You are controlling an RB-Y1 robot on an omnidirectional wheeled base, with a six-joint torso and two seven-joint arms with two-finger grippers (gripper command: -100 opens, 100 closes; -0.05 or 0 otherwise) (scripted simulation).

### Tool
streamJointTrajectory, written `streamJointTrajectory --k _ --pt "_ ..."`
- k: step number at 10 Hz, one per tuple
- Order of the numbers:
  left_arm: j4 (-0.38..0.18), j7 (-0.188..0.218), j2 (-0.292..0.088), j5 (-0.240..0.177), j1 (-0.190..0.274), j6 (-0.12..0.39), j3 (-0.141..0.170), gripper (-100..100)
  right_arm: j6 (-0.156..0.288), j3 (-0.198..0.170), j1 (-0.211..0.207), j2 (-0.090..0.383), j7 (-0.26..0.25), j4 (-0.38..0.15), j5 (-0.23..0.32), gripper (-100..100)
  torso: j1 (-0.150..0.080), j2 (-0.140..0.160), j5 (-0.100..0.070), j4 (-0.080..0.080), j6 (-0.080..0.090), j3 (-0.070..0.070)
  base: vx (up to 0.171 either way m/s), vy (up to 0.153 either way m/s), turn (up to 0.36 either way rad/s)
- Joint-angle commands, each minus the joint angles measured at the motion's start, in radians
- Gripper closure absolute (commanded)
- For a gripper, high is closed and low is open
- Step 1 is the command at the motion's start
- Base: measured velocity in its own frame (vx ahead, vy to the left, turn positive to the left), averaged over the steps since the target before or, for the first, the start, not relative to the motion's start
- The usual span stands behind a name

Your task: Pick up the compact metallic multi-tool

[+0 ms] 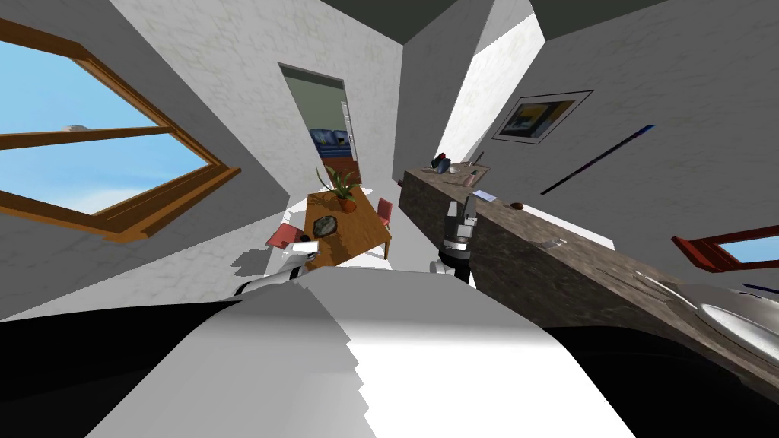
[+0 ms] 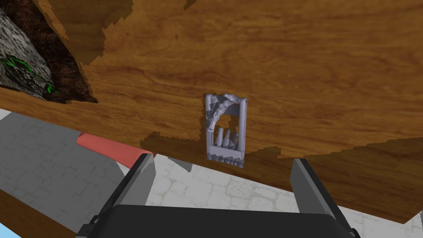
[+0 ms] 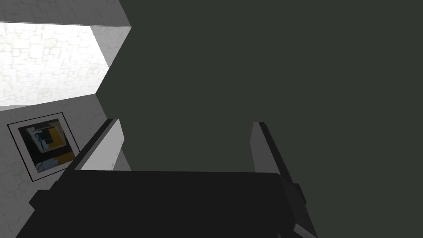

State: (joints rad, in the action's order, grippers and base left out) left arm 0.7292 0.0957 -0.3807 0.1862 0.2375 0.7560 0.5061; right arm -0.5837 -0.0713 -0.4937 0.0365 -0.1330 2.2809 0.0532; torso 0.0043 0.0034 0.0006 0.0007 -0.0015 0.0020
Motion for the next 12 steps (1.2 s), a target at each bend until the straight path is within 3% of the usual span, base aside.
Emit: streamJointTrajectory --k 1,5,6,7,11,12 --pt "-0.011 0.041 0.007 0.021 -0.007 -0.009 0.006 -100 0.000 0.000 0.000 0.000 0.000 0.000 0.000 0 0.000 0.000 0.000 0.000 0.000 0.000 -0.035 0.082 -0.177" --pt "-0.032 0.101 0.016 0.055 -0.015 -0.025 0.014 -100 0.000 0.000 0.000 0.000 0.000 0.000 0.000 0 -0.001 0.000 0.000 0.000 0.000 0.000 -0.040 0.061 -0.119" --pt "-0.032 0.089 0.013 0.049 -0.012 -0.023 0.013 -100 0.000 0.000 0.000 0.000 0.000 0.000 0.000 0 -0.001 0.000 0.000 0.000 0.000 0.000 -0.016 0.021 -0.022" --pt "-0.033 0.093 0.014 0.050 -0.012 -0.024 0.013 100 0.000 0.000 0.000 0.000 0.000 0.000 0.000 0 -0.002 -0.001 0.000 0.000 0.000 -0.001 0.000 0.000 0.000" --pt "-0.032 0.093 0.013 0.050 -0.012 -0.025 0.013 100 0.000 0.000 0.000 0.000 0.000 0.000 0.000 0 -0.003 -0.003 0.000 -0.001 0.000 -0.002 0.000 0.000 0.000" --pt "-0.032 0.093 0.013 0.050 -0.012 -0.025 0.013 0 0.000 0.000 0.000 0.000 0.000 0.000 0.000 0 -0.003 -0.004 0.000 -0.001 0.000 -0.002 0.000 0.000 0.000"
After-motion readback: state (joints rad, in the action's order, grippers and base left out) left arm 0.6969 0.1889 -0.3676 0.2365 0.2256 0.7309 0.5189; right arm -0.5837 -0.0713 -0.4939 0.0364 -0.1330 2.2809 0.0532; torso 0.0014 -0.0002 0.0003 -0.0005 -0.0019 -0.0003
